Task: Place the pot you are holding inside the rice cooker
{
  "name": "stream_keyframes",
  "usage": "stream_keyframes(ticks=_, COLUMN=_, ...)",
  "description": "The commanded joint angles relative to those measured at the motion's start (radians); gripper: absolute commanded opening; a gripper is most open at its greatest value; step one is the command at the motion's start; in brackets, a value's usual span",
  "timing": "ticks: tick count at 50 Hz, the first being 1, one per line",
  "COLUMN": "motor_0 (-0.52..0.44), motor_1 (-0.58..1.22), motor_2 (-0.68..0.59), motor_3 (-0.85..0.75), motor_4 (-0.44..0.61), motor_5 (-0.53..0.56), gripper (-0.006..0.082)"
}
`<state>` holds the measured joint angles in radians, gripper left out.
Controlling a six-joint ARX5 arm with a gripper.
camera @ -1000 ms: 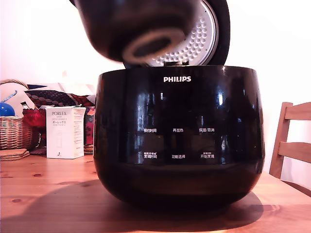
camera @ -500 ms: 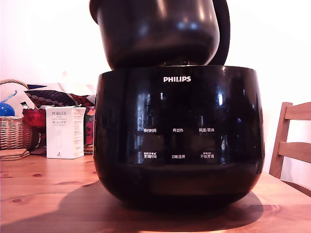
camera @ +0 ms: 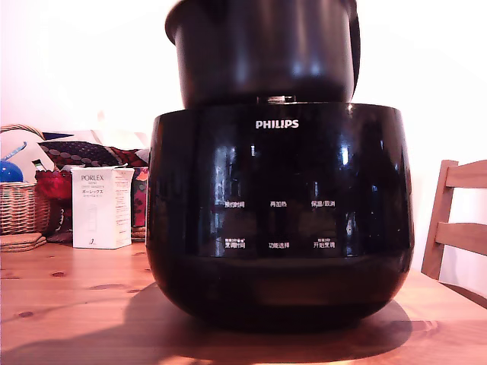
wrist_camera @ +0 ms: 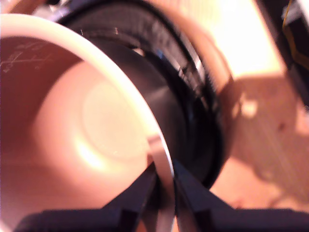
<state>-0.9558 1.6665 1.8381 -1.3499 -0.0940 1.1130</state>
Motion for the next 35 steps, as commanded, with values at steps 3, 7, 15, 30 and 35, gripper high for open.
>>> stream_keyframes(ticks=3, motor_0=-0.005, motor_1=0.027, motor_2=0.019, motor_3=-0.01, motor_4=-0.019, motor_5=0.048, gripper=-0.0024)
stream_keyframes(ticks=7, motor_0=-0.003, motor_1=0.04, motor_2=0.019, motor_3=-0.01, motor_4=-0.019, motor_5=0.048, gripper=-0.0024)
stream_keyframes(ticks=15, motor_0=-0.002, motor_1=0.055, motor_2=0.019, motor_3=-0.01, motor_4=-0.019, motor_5=0.089, gripper=-0.0024)
stream_keyframes(ticks=30, motor_0=0.025, motor_1=0.063, motor_2=0.019, motor_3=-0.01, motor_4=0.035, motor_5=0.092, gripper=-0.0024)
stream_keyframes(ticks=35, motor_0=0.029, motor_1=0.065, motor_2=0.019, motor_3=-0.01, motor_4=0.05, motor_5=0.092, gripper=-0.0024)
